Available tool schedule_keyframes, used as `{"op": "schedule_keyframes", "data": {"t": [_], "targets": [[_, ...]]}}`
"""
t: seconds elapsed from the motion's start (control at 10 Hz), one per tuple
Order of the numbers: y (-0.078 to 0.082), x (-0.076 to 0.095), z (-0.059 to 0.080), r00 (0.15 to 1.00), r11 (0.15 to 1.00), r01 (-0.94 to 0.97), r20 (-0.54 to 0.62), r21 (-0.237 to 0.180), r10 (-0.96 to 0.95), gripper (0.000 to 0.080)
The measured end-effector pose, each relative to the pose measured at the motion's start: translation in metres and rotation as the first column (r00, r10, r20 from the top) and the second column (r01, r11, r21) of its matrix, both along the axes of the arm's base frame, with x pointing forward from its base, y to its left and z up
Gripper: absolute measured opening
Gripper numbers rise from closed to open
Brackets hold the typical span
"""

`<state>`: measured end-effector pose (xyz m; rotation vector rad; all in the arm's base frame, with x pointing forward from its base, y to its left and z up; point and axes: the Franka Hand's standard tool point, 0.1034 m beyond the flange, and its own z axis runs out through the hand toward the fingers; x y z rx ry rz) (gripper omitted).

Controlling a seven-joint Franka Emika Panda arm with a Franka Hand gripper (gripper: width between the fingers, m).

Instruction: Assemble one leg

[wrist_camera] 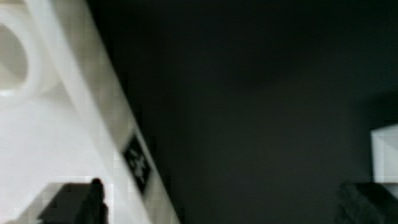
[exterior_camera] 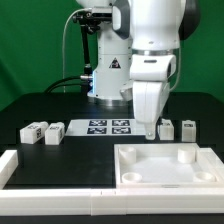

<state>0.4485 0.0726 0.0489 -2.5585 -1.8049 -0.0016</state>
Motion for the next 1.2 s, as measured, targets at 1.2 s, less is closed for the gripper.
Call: {"op": "schedule_keyframes", "data": {"t": [1.2], "targets": [[0.045, -0.034, -0.007, 0.292, 0.296, 0.954, -0.068, -0.048, -0.954, 0.0649]]}}
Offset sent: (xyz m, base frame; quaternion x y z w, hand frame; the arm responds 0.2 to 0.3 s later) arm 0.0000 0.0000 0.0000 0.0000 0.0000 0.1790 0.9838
